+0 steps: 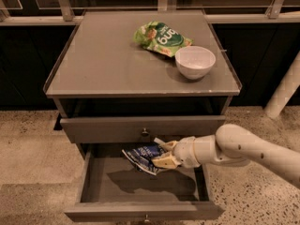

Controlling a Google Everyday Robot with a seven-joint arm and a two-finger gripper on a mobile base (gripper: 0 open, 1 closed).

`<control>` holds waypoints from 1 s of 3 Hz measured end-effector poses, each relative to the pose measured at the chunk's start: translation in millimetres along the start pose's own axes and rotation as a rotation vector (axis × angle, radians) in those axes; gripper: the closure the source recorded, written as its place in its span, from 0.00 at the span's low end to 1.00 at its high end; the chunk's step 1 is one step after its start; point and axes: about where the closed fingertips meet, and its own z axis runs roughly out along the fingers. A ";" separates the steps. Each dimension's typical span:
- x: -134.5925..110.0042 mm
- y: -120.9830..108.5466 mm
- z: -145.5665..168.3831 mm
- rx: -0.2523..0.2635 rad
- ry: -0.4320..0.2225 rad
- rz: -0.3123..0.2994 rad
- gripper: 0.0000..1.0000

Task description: Pick blue chip bag from middle drawer and place on counter

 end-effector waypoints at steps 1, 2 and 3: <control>-66.7 47.8 -41.1 -0.068 0.064 -0.095 1.00; -66.8 47.9 -41.1 -0.068 0.064 -0.095 1.00; -99.8 51.7 -48.8 -0.072 0.083 -0.151 1.00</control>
Offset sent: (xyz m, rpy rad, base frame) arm -0.0186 0.0103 0.0587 -0.0303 -0.0098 0.0796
